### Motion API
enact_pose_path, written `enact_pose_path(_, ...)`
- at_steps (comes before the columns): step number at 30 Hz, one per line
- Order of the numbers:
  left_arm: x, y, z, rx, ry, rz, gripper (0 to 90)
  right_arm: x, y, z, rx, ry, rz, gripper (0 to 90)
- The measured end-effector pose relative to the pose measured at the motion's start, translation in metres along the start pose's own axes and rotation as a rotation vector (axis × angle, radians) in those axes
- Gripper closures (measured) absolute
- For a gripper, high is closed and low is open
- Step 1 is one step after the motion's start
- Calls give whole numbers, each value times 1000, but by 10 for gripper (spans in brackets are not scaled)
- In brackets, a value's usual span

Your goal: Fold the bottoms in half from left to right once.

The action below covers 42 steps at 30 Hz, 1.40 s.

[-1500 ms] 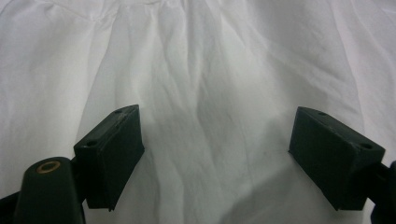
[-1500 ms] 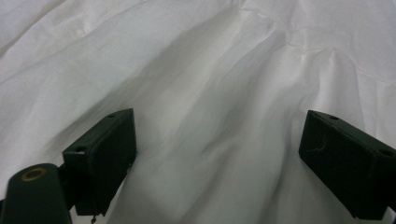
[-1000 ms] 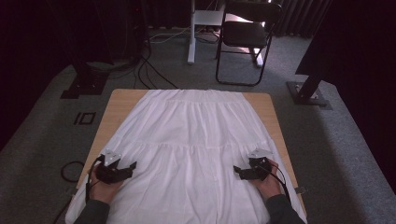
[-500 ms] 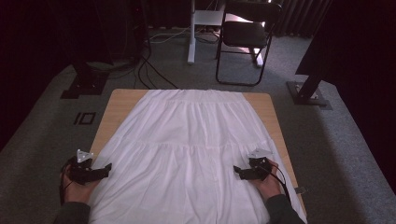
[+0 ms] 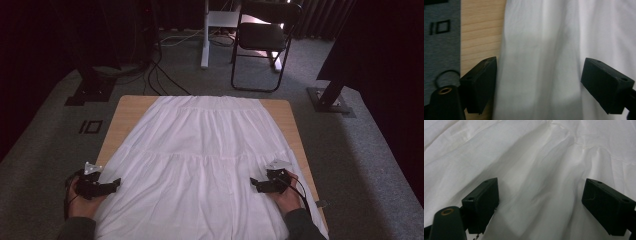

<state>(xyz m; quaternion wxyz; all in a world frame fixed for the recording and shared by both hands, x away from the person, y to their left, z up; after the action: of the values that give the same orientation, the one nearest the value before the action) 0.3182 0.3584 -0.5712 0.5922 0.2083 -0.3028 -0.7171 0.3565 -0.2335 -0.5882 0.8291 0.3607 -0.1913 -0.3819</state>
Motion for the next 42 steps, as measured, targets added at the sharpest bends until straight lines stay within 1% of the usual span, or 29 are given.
enact_pose_path(1,0,0,0,0,0,0,146,0,0,0,0,0,0,135)
enact_pose_path(2,-3,2,8,62,-6,33,146,0,0,0,0,0,0,135)
enact_pose_path(3,-5,4,13,92,-14,49,157,0,0,0,0,0,0,135)
enact_pose_path(4,-7,5,15,104,-8,54,167,0,0,0,0,0,0,135)
enact_pose_path(5,-10,6,17,107,6,57,198,0,0,0,0,0,0,135)
enact_pose_path(7,-16,6,15,65,63,70,279,0,0,0,0,0,0,135)
enact_pose_path(8,-18,5,12,49,81,68,353,0,0,0,0,0,0,135)
enact_pose_path(9,-20,2,8,34,92,64,404,0,0,0,0,0,0,135)
enact_pose_path(10,-20,1,5,26,86,63,402,0,0,0,0,0,0,135)
enact_pose_path(12,-16,-2,1,31,84,41,337,0,0,0,0,0,0,135)
enact_pose_path(14,-14,-2,0,36,76,32,293,0,0,0,0,0,0,135)
enact_pose_path(18,-6,-1,-3,8,50,-5,186,0,0,0,0,0,0,135)
enact_pose_path(20,-2,0,-3,0,44,-18,186,0,0,0,0,0,0,135)
enact_pose_path(23,-1,0,-3,-2,50,-11,191,0,0,0,0,-1,-1,136)
enact_pose_path(24,0,0,-2,-6,47,-13,290,0,0,0,0,-2,-1,139)
enact_pose_path(25,2,1,0,-5,36,-24,290,0,0,0,0,-2,-1,139)
enact_pose_path(26,3,2,1,-7,22,-37,443,0,0,0,2,-4,-2,151)
enact_pose_path(27,5,3,2,-13,11,-50,569,0,0,1,4,-7,-4,181)
enact_pose_path(28,7,4,2,-17,2,-65,663,0,-1,3,11,-12,-10,229)
enact_pose_path(29,10,4,2,-19,10,-84,750,0,-1,5,17,-19,-12,315)
enact_pose_path(30,15,6,1,-29,45,-133,807,1,-2,7,13,-21,-15,412)
enact_pose_path(31,16,6,1,-34,61,-149,866,5,-1,14,11,-46,-22,461)
enact_pose_path(32,18,7,0,-39,90,-174,873,6,-1,18,14,-59,-24,479)
enact_pose_path(33,18,7,0,-44,105,-188,877,12,0,28,31,-90,-37,493)
enact_pose_path(34,15,8,0,-47,133,-196,879,15,0,34,42,-109,-46,492)
enact_pose_path(36,7,8,1,-53,177,-195,884,30,-5,54,55,-184,-89,477)
enact_pose_path(37,2,8,2,-57,194,-192,885,36,-8,60,60,-202,-108,484)
enact_pose_path(40,-12,10,8,-42,241,-184,887,57,-25,80,65,-275,-179,478)
enact_pose_path(42,-18,14,11,-40,282,-192,888,69,-40,92,71,-298,-249,469)
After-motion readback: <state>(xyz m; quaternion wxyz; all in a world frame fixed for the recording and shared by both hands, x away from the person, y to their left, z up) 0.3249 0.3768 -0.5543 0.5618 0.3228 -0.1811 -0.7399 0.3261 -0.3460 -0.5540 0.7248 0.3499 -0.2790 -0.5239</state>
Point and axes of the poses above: each handheld gripper's, and its own axes: z roughly backward along the jaws, y roughly out of its top, x roughly to its right, the point moved 3 cm from there along -z, roughly forward along the jaws, and after that the axes turned 3 degrees about z, right-handed, at the moved point
